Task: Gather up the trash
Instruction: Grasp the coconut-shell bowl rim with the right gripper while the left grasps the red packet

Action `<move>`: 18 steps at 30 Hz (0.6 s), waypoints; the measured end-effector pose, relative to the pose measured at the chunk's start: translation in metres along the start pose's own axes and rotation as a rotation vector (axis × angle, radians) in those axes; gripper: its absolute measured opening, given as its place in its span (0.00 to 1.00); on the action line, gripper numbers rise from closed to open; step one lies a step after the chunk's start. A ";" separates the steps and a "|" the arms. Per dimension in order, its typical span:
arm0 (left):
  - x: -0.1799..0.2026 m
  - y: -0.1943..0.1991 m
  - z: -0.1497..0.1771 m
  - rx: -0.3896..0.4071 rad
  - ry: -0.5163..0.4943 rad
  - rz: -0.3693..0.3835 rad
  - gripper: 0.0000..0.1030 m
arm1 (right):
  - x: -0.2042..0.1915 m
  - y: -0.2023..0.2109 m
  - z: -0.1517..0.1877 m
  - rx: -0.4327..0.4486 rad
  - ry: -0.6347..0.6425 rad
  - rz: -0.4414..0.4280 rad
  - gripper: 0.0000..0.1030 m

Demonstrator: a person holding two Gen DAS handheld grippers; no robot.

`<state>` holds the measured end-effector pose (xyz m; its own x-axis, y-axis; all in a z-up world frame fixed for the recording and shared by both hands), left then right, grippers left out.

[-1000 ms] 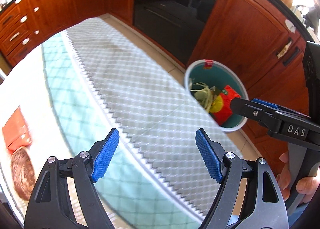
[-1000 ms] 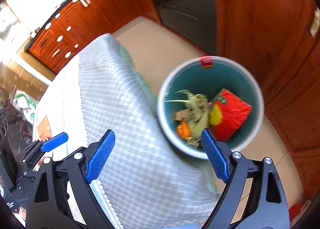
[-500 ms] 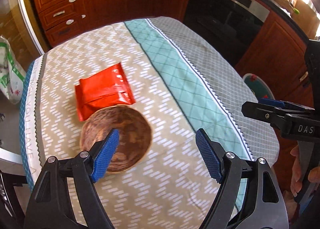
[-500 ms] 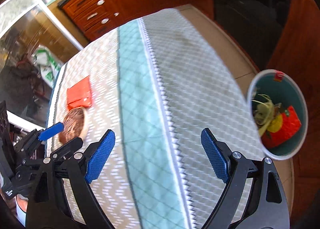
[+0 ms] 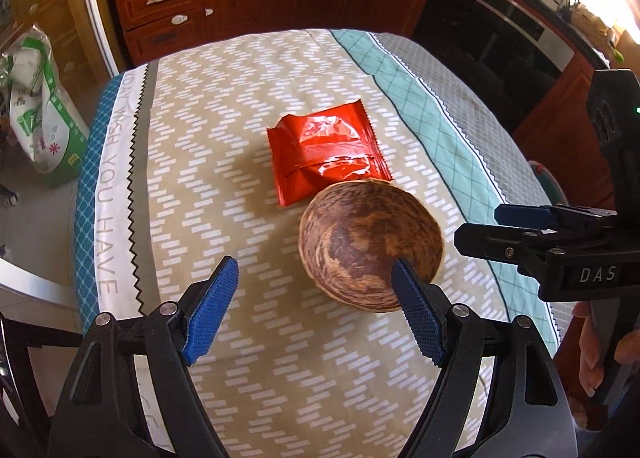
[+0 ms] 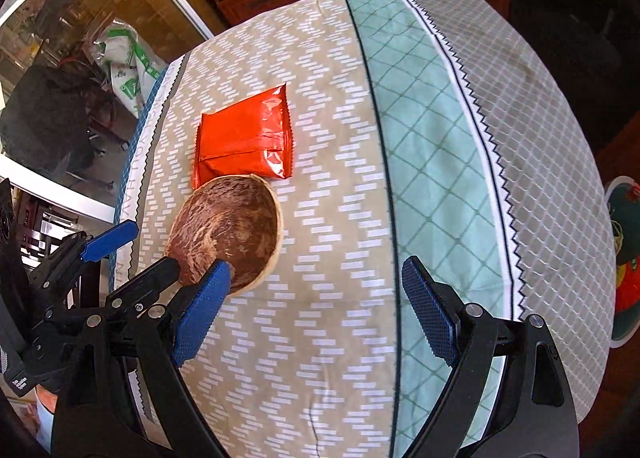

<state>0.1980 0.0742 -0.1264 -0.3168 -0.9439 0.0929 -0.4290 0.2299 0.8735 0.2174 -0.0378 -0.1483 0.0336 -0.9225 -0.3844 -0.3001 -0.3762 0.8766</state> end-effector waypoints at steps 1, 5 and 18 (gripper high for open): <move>-0.003 -0.001 0.001 -0.002 0.002 -0.002 0.77 | -0.005 -0.004 0.000 -0.009 -0.001 -0.019 0.81; -0.020 -0.005 0.002 -0.008 0.024 -0.004 0.77 | -0.019 -0.015 -0.001 -0.026 0.029 -0.031 0.75; -0.034 -0.014 -0.011 -0.003 0.062 0.025 0.77 | -0.030 -0.045 0.003 -0.050 0.076 0.027 0.13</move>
Point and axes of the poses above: each gripper's, at about its wrist camera, not at the fingertips, and y roughly against the way its jaws point, x to its right, z to its underside, the point moved 8 cm from there along -y, roughly the way its jaws point, and after that the axes turned 5 degrees about -y, right-handed, at the moved point
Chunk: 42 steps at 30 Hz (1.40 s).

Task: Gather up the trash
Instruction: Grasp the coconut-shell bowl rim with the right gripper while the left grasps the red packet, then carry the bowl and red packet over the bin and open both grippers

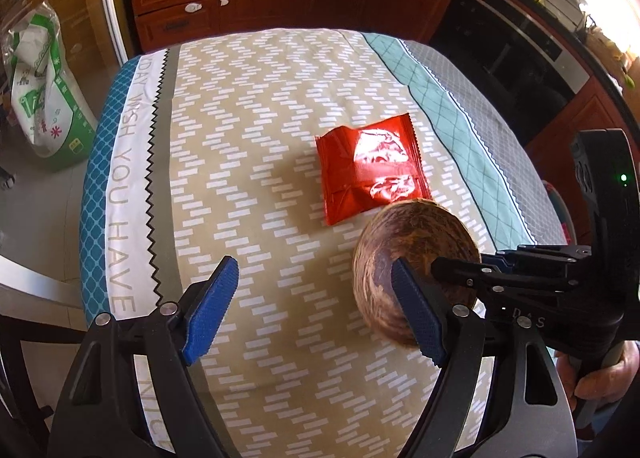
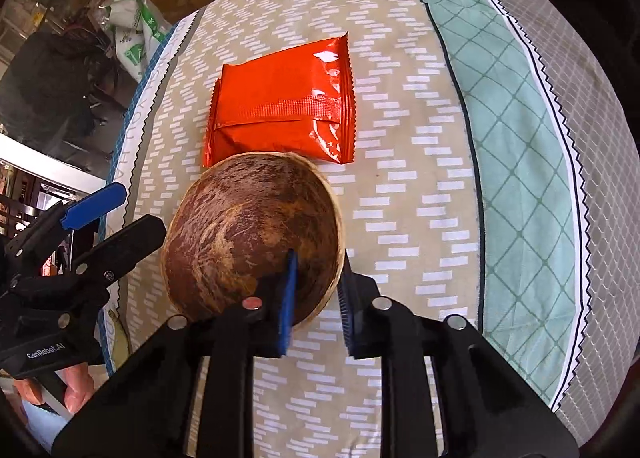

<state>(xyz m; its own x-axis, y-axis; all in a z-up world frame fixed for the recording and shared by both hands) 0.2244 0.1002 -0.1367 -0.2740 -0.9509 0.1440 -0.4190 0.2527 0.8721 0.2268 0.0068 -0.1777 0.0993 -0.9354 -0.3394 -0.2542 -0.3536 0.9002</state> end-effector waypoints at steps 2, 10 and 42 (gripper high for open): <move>0.004 -0.004 -0.006 0.001 -0.008 0.006 0.77 | 0.003 0.010 -0.003 0.038 0.019 0.036 0.08; 0.026 -0.040 -0.031 -0.024 -0.050 0.011 0.77 | 0.065 0.045 -0.012 0.122 -0.057 0.143 0.06; 0.110 -0.046 -0.064 0.053 -0.148 -0.079 0.28 | 0.166 0.096 0.004 0.231 -0.258 0.076 0.07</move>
Point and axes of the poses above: each gripper's, at about its wrist camera, not at the fingertips, and y roughly against the way its jaws point, x to its right, z to its underside, the point moved 8 cm from there along -y, roughly the way its jaws point, and after that the axes turned 5 degrees about -y, right-handed, at the moved point
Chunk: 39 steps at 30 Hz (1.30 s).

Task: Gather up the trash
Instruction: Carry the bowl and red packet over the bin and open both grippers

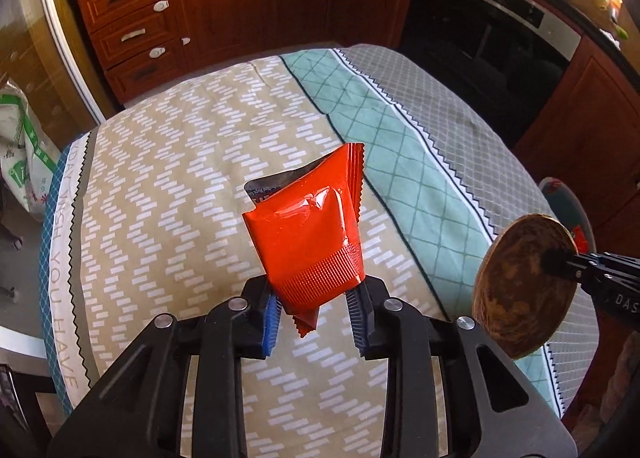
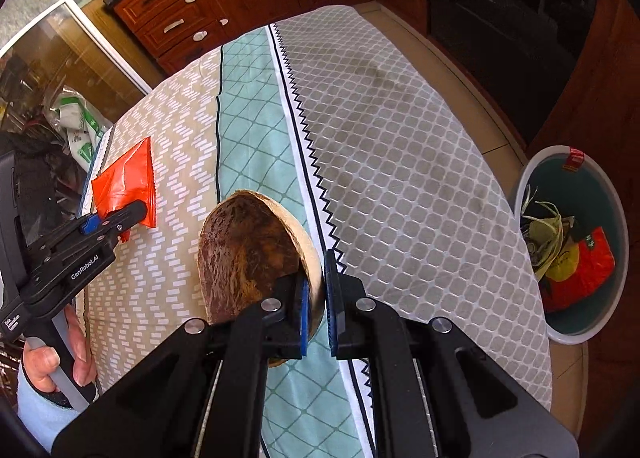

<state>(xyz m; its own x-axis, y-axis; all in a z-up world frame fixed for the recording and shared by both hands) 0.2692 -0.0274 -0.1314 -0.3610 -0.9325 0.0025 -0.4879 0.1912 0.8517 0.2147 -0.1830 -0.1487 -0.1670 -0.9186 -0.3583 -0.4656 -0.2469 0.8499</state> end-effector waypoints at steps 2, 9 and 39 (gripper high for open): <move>0.010 0.008 -0.002 0.007 -0.009 0.014 0.28 | 0.007 0.009 -0.002 0.019 -0.015 -0.009 0.07; 0.057 0.033 -0.008 0.025 -0.064 0.074 0.29 | 0.045 0.047 -0.008 0.103 -0.083 -0.031 0.07; 0.365 -0.032 -0.020 -0.136 -0.479 0.265 0.29 | 0.319 0.122 0.021 0.269 -0.490 0.098 0.07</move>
Point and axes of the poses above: each gripper's, at about its wrist camera, not at the fingertips, and y roughly against the way its jaws point, x to its right, z to its underside, the point moved 8 cm from there along -y, roughly the way its jaws point, and after that the axes turned 5 degrees about -y, right-handed, at the moved point
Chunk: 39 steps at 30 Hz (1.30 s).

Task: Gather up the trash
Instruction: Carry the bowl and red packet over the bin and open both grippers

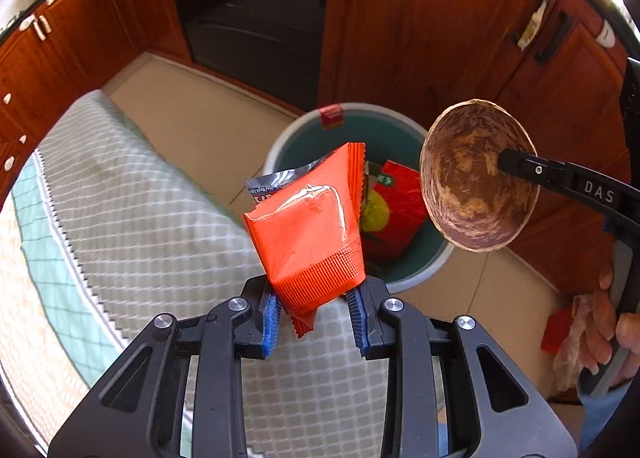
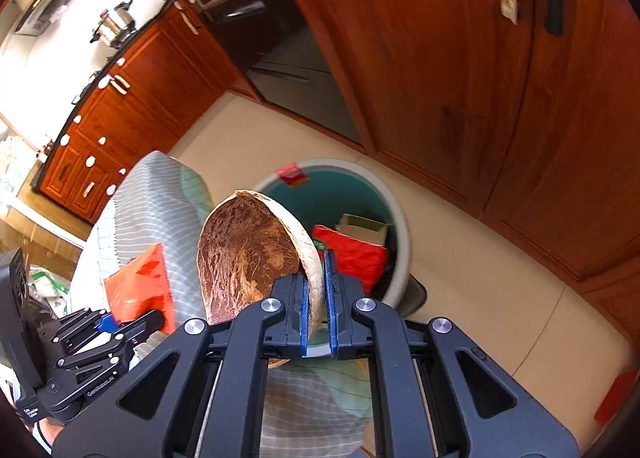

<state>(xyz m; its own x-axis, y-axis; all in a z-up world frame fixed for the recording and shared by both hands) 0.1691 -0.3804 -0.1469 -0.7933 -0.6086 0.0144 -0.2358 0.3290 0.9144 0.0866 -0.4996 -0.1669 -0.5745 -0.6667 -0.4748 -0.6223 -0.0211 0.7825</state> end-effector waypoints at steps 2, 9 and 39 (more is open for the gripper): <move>0.008 -0.014 -0.008 -0.017 -0.007 0.008 0.29 | 0.007 -0.005 -0.002 -0.005 -0.008 0.010 0.07; 0.019 -0.051 -0.025 -0.065 -0.011 0.033 0.31 | 0.023 -0.021 -0.005 -0.026 -0.009 0.046 0.07; -0.015 -0.018 -0.011 -0.005 0.061 -0.038 0.77 | -0.013 -0.071 0.006 -0.125 0.073 0.038 0.11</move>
<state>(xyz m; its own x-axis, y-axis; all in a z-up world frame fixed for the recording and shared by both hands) 0.1916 -0.3854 -0.1594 -0.7479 -0.6638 0.0039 -0.2621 0.3007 0.9170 0.1350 -0.4854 -0.2182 -0.5535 -0.7211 -0.4168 -0.5269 -0.0845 0.8457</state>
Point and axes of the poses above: each gripper's, at about its wrist camera, not at the fingertips, and y roughly against the way its jaws point, x to its right, z to its underside, the point moved 8 cm from there along -y, roughly the way its jaws point, and after that the axes turned 5 degrees about -y, right-handed, at the moved point
